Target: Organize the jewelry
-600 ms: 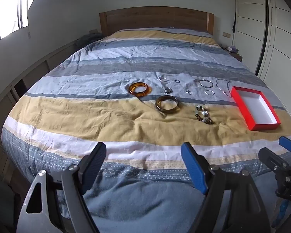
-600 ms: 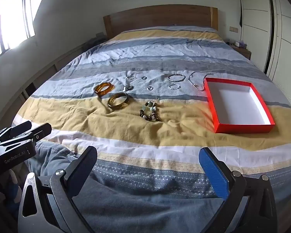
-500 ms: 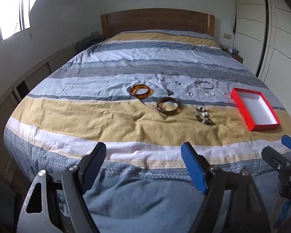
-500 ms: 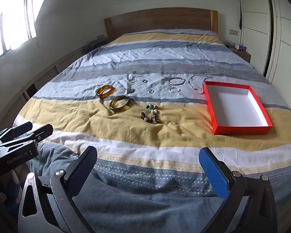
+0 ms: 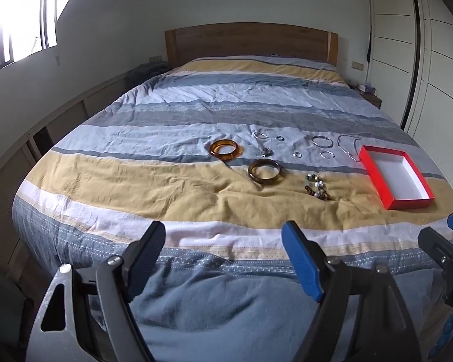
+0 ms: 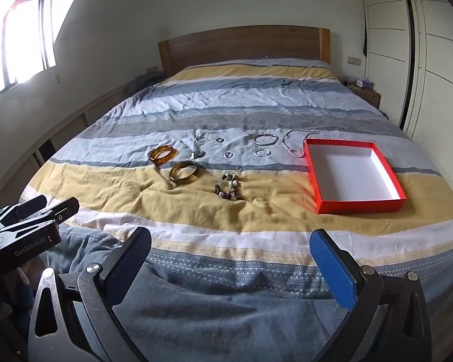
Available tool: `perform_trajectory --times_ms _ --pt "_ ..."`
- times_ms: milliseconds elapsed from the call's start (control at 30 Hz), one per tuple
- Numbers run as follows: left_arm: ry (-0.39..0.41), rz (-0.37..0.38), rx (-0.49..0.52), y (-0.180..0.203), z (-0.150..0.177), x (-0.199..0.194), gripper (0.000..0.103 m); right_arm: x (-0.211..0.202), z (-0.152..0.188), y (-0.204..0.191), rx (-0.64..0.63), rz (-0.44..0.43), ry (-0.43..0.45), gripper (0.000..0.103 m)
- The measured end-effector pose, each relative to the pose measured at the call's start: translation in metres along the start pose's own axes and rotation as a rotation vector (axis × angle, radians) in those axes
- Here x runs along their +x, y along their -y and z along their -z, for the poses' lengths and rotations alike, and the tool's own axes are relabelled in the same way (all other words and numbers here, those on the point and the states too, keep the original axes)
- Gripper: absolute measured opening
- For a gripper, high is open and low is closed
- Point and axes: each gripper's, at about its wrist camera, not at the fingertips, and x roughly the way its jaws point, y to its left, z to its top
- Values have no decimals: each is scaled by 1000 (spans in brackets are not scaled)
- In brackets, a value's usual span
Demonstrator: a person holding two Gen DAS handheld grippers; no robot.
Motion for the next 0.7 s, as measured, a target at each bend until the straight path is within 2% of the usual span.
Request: perform_trajectory --times_ms 300,400,600,700 --pt "-7 11 17 -1 -1 1 78 -6 -3 3 -7 62 30 103" --pt "-14 5 26 -4 -2 6 78 -3 -5 6 -1 55 32 103" --pt "-61 14 -8 -18 -2 31 78 16 -8 10 14 49 17 102" --pt "-68 5 -4 -18 -1 45 78 28 -8 10 4 42 3 97"
